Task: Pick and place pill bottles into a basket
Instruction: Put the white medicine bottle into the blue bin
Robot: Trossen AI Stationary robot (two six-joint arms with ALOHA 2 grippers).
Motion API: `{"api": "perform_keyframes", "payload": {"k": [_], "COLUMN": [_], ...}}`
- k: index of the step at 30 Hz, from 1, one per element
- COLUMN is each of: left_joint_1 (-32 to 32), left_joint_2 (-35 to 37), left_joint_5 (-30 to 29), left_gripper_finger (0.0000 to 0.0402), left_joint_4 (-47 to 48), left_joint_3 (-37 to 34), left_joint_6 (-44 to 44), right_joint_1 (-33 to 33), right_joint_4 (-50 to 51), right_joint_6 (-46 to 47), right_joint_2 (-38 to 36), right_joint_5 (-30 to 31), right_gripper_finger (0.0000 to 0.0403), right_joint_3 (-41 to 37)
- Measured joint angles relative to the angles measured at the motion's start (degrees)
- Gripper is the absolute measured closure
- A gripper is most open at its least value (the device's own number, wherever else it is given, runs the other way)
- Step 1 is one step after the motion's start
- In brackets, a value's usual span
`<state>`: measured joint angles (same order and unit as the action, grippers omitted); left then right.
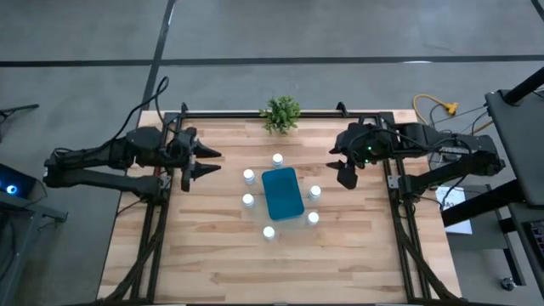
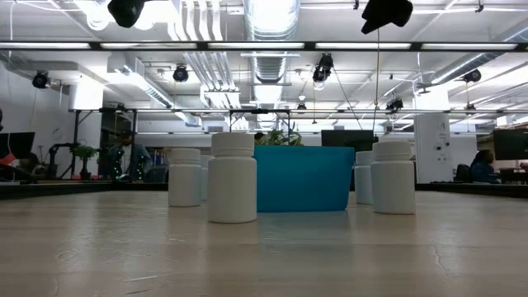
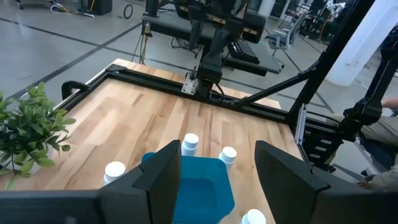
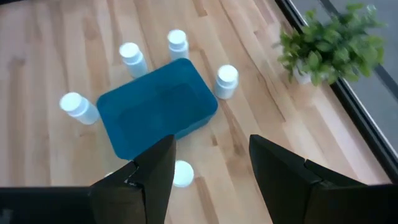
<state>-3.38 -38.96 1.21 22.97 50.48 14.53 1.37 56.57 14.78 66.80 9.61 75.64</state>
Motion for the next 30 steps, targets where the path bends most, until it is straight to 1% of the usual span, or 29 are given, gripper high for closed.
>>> {"api": "perform_keyframes", "payload": {"k": [8,15,24,30], "left_joint_1": [0.01,0.02,0.02,0.01], "left_joint_2": [-0.2,0.37,1.02,0.59], "left_joint_5": [0.04,0.07,0.09,0.15], "left_gripper_finger": [0.0214,0.0214,0.0214,0.0214], "left_joint_4": [-0.08,0.01,-0.05,-0.01], "left_joint_3": [0.28,0.26,0.46,0.25], "left_joint_6": [0.01,0.01,0.06,0.06], "right_joint_1": [0.0,0.0,0.0,0.0], "right_joint_4": [3.51,3.83,5.03,5.51], "right_joint_6": [2.09,2.41,4.31,1.65], "right_joint_2": [2.03,3.69,5.69,7.56], "right_joint_5": [0.21,-0.88,-3.57,-7.97], "right_gripper_finger": [0.0206,0.0206,0.0206,0.0206], "right_joint_3": [-0.02,-0.07,-0.07,-0.07]}}
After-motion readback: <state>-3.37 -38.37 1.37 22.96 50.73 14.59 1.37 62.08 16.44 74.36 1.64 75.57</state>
